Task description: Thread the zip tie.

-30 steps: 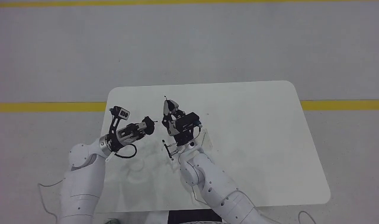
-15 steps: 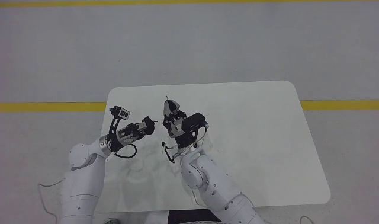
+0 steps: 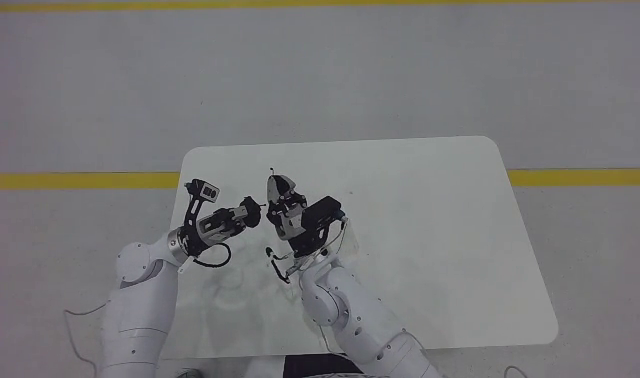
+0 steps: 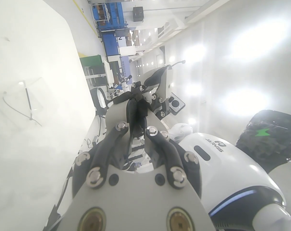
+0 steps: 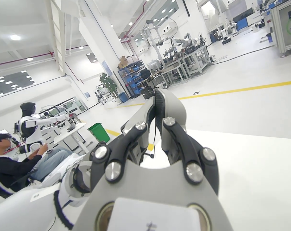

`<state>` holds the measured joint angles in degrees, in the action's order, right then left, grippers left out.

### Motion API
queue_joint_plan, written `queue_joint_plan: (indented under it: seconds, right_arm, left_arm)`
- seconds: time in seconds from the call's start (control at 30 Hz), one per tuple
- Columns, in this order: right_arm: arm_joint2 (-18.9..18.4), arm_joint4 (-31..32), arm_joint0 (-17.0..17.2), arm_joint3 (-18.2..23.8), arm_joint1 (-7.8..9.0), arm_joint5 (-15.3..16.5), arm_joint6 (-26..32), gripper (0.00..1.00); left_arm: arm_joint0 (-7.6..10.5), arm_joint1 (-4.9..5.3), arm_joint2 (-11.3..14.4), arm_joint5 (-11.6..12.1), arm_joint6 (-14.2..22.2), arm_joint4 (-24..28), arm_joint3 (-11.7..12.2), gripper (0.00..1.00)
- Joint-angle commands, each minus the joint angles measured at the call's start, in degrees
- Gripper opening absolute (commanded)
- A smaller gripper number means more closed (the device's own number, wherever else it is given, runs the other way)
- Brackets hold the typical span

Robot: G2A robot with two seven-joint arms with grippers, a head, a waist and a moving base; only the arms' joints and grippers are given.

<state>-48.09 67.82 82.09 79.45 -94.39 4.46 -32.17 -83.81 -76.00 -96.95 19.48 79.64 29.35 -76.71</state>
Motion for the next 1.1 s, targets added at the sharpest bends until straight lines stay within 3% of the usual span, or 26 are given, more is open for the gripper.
queue_joint_plan:
  seconds: [0.0, 0.33, 0.67, 1.07]
  right_arm:
    - [-0.02, -0.33, 0.16, 0.66, 0.04, 0.19, 0.45, 0.00]
    - [1.99, 1.00, -0.10, 0.14, -0.33, -1.65, -0.29, 0.00]
    - [2.69, 1.73, -1.01, -1.56, -0.93, -5.79, -2.76, 0.00]
    - [2.92, 1.42, -1.19, -2.15, -1.19, -6.11, -2.89, 0.00]
  left_arm:
    - [0.00, 0.00, 0.00, 0.00, 0.00, 0.00, 0.00, 0.00]
    - [0.00, 0.00, 0.00, 0.00, 0.00, 0.00, 0.00, 0.00]
    - [0.00, 0.00, 0.00, 0.00, 0.00, 0.00, 0.00, 0.00]
    - [0.00, 0.00, 0.00, 0.00, 0.00, 0.00, 0.00, 0.00]
